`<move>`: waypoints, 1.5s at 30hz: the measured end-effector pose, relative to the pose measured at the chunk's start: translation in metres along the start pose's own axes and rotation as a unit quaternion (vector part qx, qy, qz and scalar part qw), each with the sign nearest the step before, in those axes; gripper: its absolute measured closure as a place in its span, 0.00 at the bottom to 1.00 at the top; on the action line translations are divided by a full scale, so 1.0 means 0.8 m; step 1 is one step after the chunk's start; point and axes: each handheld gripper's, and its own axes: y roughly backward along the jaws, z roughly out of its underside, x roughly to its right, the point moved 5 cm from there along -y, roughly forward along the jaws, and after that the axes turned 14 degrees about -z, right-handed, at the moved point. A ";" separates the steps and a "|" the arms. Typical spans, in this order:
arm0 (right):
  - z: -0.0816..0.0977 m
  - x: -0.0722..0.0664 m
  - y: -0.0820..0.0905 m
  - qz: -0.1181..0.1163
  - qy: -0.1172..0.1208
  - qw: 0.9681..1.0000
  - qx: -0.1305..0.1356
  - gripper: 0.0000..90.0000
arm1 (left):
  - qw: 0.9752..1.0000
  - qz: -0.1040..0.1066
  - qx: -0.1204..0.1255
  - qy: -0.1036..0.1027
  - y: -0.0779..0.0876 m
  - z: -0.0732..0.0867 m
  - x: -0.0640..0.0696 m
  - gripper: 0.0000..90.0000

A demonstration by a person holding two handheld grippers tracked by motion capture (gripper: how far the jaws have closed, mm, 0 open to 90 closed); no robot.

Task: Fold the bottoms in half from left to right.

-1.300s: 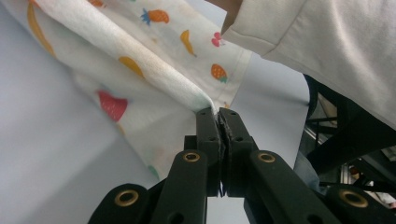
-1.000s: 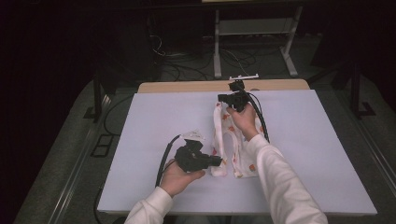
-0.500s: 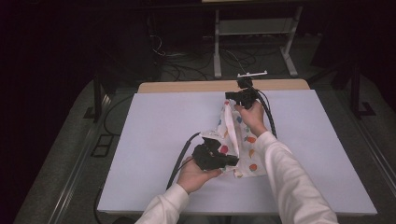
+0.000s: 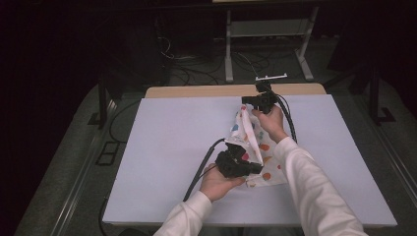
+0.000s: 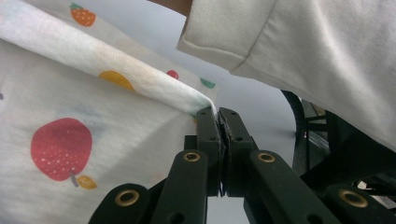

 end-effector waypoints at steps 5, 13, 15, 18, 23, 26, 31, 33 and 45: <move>0.001 0.008 0.009 -0.003 -0.003 1.000 -0.001 0.97 | 1.000 -0.001 -0.006 0.003 -0.016 -0.004 0.005 0.96; 0.010 0.030 0.021 -0.003 -0.007 1.000 -0.003 0.97 | 1.000 0.003 -0.017 0.010 -0.041 -0.008 0.013 0.96; 0.013 0.037 0.024 -0.004 -0.011 1.000 -0.001 0.97 | 1.000 0.004 -0.020 0.009 -0.047 -0.010 0.015 0.96; 0.018 0.044 0.027 -0.004 -0.015 1.000 -0.002 0.97 | 1.000 0.006 -0.023 0.008 -0.053 -0.013 0.017 0.96; 0.024 0.054 0.030 -0.005 -0.019 1.000 -0.004 0.97 | 1.000 0.009 -0.027 0.012 -0.065 -0.015 0.020 0.96; 0.025 0.056 0.031 -0.007 -0.019 1.000 -0.003 0.97 | 0.999 0.009 -0.028 0.012 -0.069 -0.015 0.021 0.96; 0.026 0.058 0.030 -0.008 -0.017 1.000 -0.005 0.97 | 0.999 0.011 -0.030 0.019 -0.082 -0.015 0.021 0.96; 0.027 0.059 0.030 -0.009 -0.017 1.000 -0.005 0.97 | 0.999 0.013 -0.030 0.025 -0.087 -0.016 0.021 0.96; 0.031 0.067 0.028 -0.011 -0.016 1.000 -0.013 0.96 | 0.998 0.021 -0.039 0.033 -0.112 -0.019 0.026 0.96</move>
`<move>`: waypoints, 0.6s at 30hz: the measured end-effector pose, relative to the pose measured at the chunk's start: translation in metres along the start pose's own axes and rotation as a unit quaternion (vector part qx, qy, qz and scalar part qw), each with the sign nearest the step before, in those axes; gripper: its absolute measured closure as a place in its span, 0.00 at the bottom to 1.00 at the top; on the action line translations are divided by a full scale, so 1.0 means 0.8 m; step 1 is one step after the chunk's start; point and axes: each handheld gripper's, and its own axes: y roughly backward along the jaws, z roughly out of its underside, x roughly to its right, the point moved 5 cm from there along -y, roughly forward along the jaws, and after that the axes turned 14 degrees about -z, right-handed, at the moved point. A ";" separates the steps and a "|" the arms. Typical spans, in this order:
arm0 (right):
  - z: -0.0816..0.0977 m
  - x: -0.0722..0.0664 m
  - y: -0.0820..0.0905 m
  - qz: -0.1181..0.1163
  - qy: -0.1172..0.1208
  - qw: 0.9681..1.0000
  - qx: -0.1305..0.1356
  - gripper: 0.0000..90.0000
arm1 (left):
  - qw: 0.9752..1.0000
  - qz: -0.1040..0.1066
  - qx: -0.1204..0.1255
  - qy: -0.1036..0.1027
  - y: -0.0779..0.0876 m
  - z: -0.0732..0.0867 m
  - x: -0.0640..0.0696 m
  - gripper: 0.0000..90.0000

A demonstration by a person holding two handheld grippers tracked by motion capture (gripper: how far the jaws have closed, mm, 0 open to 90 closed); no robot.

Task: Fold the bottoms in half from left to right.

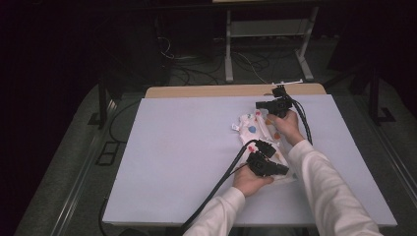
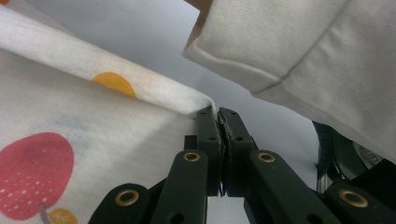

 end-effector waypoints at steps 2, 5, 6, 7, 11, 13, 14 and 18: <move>0.000 0.001 0.000 0.000 0.001 1.000 0.001 0.96 | 1.000 0.002 0.000 0.004 -0.002 0.000 0.000 0.96; 0.002 0.004 0.000 -0.002 -0.002 1.000 -0.002 0.96 | 1.000 0.003 -0.003 0.006 -0.008 0.001 0.000 0.96; 0.003 0.005 0.000 -0.003 -0.005 1.000 -0.005 0.96 | 1.000 0.003 -0.004 0.007 -0.010 0.000 0.001 0.96; 0.003 0.005 0.000 -0.003 -0.005 1.000 -0.005 0.96 | 1.000 0.003 -0.004 0.007 -0.010 0.000 0.001 0.96; 0.007 0.011 0.001 -0.008 -0.018 1.000 -0.007 0.93 | 1.000 0.004 -0.012 0.007 -0.018 -0.001 0.005 0.96; 0.007 0.012 0.003 -0.007 -0.021 1.000 -0.006 0.89 | 1.000 0.003 -0.011 0.007 -0.019 -0.002 0.005 0.96; 0.006 0.014 0.008 0.001 -0.020 1.000 -0.005 0.79 | 1.000 0.000 -0.014 0.005 -0.021 -0.002 0.006 0.96; 0.005 0.018 0.028 0.006 -0.019 1.000 0.013 0.64 | 1.000 -0.001 -0.017 0.005 -0.025 -0.003 0.007 0.96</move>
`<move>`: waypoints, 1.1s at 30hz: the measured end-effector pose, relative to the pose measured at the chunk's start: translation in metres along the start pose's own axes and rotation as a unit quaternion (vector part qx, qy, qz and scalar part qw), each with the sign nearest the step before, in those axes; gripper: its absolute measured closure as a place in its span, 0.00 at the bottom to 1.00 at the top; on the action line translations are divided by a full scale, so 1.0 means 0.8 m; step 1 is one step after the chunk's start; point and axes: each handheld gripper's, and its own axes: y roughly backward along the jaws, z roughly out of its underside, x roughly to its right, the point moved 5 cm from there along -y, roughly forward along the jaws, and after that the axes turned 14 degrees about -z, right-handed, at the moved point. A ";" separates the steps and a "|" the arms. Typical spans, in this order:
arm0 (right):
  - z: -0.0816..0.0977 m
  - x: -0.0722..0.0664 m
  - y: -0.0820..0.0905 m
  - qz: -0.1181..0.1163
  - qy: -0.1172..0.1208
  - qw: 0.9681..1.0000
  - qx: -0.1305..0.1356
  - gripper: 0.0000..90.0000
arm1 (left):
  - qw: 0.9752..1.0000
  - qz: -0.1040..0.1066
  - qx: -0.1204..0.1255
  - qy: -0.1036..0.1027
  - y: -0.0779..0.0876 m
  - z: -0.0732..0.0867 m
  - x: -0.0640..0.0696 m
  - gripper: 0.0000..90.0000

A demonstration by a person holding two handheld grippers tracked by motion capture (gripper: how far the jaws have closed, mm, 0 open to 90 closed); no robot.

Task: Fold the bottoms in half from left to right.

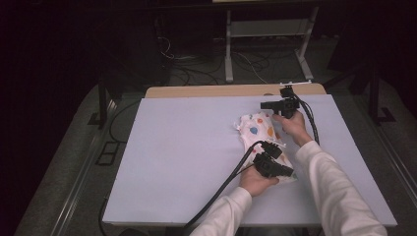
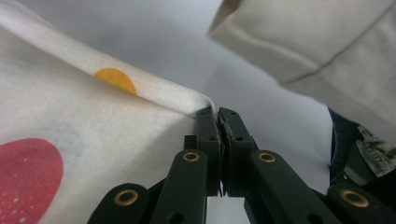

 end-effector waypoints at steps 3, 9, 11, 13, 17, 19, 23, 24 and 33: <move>-0.001 0.003 0.015 -0.001 -0.005 1.000 0.013 0.55 | 1.000 -0.001 -0.006 0.001 -0.005 0.000 0.001 0.95; 0.002 0.006 0.036 -0.010 -0.008 1.000 0.020 0.41 | 1.000 -0.001 -0.011 0.004 -0.014 0.000 0.001 0.95; 0.005 0.007 0.039 -0.017 -0.007 1.000 0.021 0.37 | 1.000 0.000 -0.014 0.006 -0.016 0.000 0.002 0.95; 0.008 0.007 0.041 -0.022 -0.006 1.000 0.017 0.31 | 1.000 0.001 -0.015 0.009 -0.017 0.000 0.002 0.93; 0.015 0.007 0.043 -0.030 -0.003 0.999 0.010 0.19 | 1.000 0.020 -0.009 0.016 -0.018 -0.001 0.003 0.82; 0.018 0.007 0.045 -0.035 -0.005 0.999 0.005 0.18 | 1.000 0.023 -0.002 0.015 -0.017 -0.002 0.005 0.72; 0.018 0.002 0.048 -0.040 0.003 0.999 0.008 0.15 | 1.000 0.021 0.007 0.006 -0.012 -0.004 0.008 0.56; 0.018 0.000 0.049 -0.042 0.008 0.999 0.013 0.15 | 1.000 0.021 0.008 0.005 -0.011 -0.004 0.008 0.54; 0.019 -0.013 0.052 -0.037 0.029 0.999 0.013 0.00 | 1.000 0.008 0.026 0.003 0.004 -0.007 0.001 0.32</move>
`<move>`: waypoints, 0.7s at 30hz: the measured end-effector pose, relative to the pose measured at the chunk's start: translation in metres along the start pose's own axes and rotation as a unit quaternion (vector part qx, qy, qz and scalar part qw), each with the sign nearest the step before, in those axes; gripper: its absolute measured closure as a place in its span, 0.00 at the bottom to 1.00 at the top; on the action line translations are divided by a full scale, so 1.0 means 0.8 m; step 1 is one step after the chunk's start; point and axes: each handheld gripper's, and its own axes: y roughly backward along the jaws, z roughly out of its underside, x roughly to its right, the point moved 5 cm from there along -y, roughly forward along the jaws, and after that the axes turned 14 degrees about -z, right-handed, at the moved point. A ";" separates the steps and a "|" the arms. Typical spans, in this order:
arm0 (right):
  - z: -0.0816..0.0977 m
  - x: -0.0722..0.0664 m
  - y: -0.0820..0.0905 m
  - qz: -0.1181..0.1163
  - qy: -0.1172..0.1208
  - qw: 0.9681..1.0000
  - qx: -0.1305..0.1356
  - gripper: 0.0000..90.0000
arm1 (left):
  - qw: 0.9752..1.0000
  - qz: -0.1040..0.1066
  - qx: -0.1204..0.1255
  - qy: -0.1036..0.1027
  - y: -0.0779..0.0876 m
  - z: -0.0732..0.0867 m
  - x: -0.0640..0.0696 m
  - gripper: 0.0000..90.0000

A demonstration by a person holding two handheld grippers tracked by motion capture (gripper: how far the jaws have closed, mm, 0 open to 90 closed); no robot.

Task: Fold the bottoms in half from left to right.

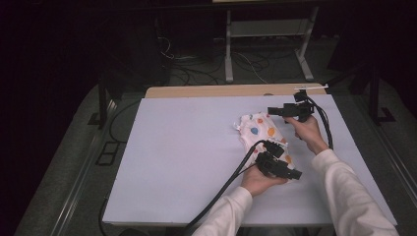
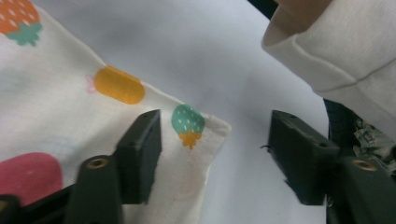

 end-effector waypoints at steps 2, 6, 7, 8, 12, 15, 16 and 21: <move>0.001 -0.002 0.000 -0.002 0.000 1.000 0.000 0.00 | 1.000 0.000 0.004 0.000 0.004 -0.001 -0.003 0.24; 0.004 -0.005 0.003 -0.003 0.003 1.000 0.002 0.00 | 1.000 -0.012 0.017 -0.008 0.017 -0.007 -0.013 0.12; 0.004 -0.005 0.004 -0.002 0.004 1.000 -0.001 0.00 | 1.000 -0.015 0.021 -0.009 0.020 -0.009 -0.015 0.10; 0.005 -0.005 0.004 -0.001 0.005 1.000 -0.001 0.00 | 1.000 -0.015 0.021 -0.009 0.020 -0.009 -0.015 0.06; 0.006 -0.008 0.007 -0.003 0.009 1.000 0.002 0.00 | 0.999 -0.039 0.036 -0.013 0.032 -0.014 -0.027 0.00; 0.008 -0.012 0.008 -0.004 0.012 1.000 0.000 0.00 | 0.998 -0.048 0.046 -0.010 0.041 -0.017 -0.037 0.00; 0.008 -0.012 0.008 -0.004 0.012 1.000 0.000 0.00 | 0.998 -0.049 0.047 -0.006 0.044 -0.018 -0.039 0.00; 0.012 -0.016 0.010 -0.008 0.015 1.000 0.004 0.00 | 0.996 -0.062 0.056 -0.011 0.055 -0.021 -0.050 0.00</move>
